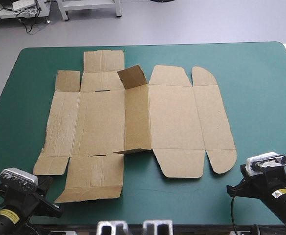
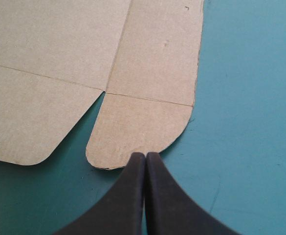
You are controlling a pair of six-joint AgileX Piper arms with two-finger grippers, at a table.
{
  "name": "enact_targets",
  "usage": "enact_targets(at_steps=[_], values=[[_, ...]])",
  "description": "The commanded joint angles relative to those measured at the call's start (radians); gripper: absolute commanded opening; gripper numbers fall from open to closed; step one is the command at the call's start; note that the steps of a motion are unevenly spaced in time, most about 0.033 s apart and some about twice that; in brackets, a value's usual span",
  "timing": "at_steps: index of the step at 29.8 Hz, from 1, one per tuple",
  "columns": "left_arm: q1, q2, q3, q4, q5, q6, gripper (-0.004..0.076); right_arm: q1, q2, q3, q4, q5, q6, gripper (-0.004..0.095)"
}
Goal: Fold the box
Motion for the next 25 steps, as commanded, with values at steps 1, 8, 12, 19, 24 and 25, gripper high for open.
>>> enact_targets(at_steps=[1, 8, 12, 19, 24, 25], values=[[-0.006, 0.014, -0.024, -0.01, -0.064, 0.002, -0.001, -0.005, 0.006, -0.031, 0.028, -0.055, -0.008, -0.0024], [-0.006, 0.014, -0.024, -0.012, -0.062, 0.002, -0.001, -0.005, 0.006, -0.031, 0.028, -0.055, -0.008, -0.0024], [-0.006, 0.014, -0.028, -0.033, -0.036, 0.006, -0.001, -0.005, 0.006, -0.031, 0.028, -0.055, -0.008, -0.0024], [-0.006, 0.02, -0.085, -0.093, 0.007, 0.116, -0.001, -0.005, 0.006, -0.031, 0.028, -0.055, -0.008, -0.0024], [-0.006, 0.074, -0.2, -0.114, 0.001, 0.186, -0.001, -0.005, 0.006, -0.031, 0.028, -0.058, -0.008, -0.0024], [-0.006, 0.099, -0.23, -0.114, -0.004, 0.198, -0.001, -0.005, 0.006, -0.031, 0.028, -0.058, -0.008, -0.0024]])
